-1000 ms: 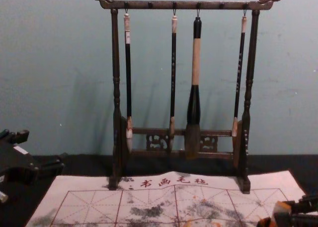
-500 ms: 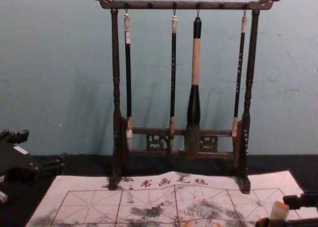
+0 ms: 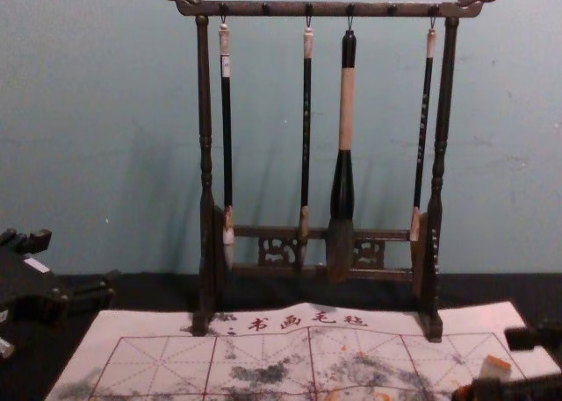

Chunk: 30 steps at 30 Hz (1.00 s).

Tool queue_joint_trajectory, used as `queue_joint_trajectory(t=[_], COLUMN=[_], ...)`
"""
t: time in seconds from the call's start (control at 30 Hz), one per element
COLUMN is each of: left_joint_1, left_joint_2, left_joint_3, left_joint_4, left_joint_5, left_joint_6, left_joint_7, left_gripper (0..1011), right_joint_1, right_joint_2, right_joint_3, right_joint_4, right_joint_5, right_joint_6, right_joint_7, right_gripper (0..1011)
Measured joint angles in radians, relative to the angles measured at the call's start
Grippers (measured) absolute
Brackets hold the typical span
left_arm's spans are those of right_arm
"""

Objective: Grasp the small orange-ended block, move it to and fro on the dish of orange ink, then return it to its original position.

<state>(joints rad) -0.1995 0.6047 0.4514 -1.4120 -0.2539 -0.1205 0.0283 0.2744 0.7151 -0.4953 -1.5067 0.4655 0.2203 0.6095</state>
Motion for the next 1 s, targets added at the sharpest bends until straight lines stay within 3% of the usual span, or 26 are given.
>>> queue_joint_trajectory(t=[0.23,0.3,0.33,0.53,0.57,0.67,0.9,1.0], left_joint_1=[0.0,0.0,0.0,0.0,0.0,0.0,0.0,0.0], left_joint_2=[0.0,0.0,0.0,0.0,0.0,0.0,0.0,0.0], left_joint_3=[0.0,0.0,0.0,0.0,0.0,0.0,0.0,0.0], left_joint_4=[0.0,0.0,0.0,0.0,0.0,0.0,0.0,0.0], left_joint_5=[0.0,0.0,0.0,0.0,0.0,0.0,0.0,0.0], left_joint_6=[0.0,0.0,0.0,0.0,0.0,0.0,0.0,0.0], left_joint_7=[0.0,0.0,0.0,0.0,0.0,0.0,0.0,0.0], left_gripper=[1001,1001,1001,1001,1001,1001,1002,1001], right_joint_1=[-0.029,-0.05,-0.05,-0.093,-0.093,-0.105,-0.112,-0.11], right_joint_2=[-0.027,-0.052,-0.052,-0.135,-0.135,-0.174,-0.217,-0.224], right_joint_3=[0.068,0.106,0.106,0.151,0.151,0.155,0.134,0.13], right_joint_4=[-0.026,-0.04,-0.04,-0.01,-0.01,0.036,0.101,0.112], right_joint_5=[0.029,0.015,0.015,-0.092,-0.092,-0.135,-0.217,-0.232], right_joint_6=[-0.053,-0.08,-0.08,-0.104,-0.104,-0.112,-0.141,-0.144], right_joint_7=[-0.071,-0.157,-0.157,-0.408,-0.408,-0.484,-0.546,-0.555], right_gripper=[1003,1003,1003,1003,1003,1003,1003,1003])
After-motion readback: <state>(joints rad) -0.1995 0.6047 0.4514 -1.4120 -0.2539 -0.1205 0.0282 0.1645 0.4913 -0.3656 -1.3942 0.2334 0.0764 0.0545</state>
